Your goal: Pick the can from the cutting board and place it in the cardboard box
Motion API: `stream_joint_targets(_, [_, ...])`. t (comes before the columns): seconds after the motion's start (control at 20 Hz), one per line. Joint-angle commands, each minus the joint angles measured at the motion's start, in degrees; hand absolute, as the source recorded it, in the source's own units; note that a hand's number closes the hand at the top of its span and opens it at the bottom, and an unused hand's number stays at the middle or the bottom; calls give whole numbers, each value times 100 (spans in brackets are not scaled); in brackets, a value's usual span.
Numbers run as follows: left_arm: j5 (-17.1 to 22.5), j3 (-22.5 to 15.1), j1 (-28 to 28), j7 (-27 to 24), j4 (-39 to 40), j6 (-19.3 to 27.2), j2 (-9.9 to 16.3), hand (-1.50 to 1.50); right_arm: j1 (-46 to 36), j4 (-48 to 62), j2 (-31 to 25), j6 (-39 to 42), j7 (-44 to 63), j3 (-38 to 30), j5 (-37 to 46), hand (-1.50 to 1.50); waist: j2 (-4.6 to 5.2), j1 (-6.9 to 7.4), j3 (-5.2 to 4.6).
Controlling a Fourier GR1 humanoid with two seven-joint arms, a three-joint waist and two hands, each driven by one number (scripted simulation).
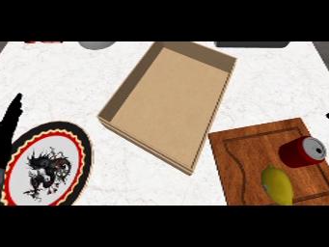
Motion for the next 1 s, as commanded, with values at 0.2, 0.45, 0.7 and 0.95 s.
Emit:
stream_joint_targets(0.2, [-225,440,126,-185,-8,-213,-210,0,-159,-388,328,574,737,-87,531,-150,-14,-55,2])
stream_joint_targets(0.45, [-455,497,204,383,-548,-367,-176,0,-371,-80,985,399,688,169,1130,-150,-15,-30,5])
stream_joint_targets(0.7, [-632,776,247,-102,-174,-512,-438,0,12,-515,1164,535,453,-162,1287,-150,-16,-61,3])
stream_joint_targets(0.95, [-1014,729,31,-82,64,-307,-772,0,-246,-710,1328,1134,515,-339,1007,-150,-12,-75,2])
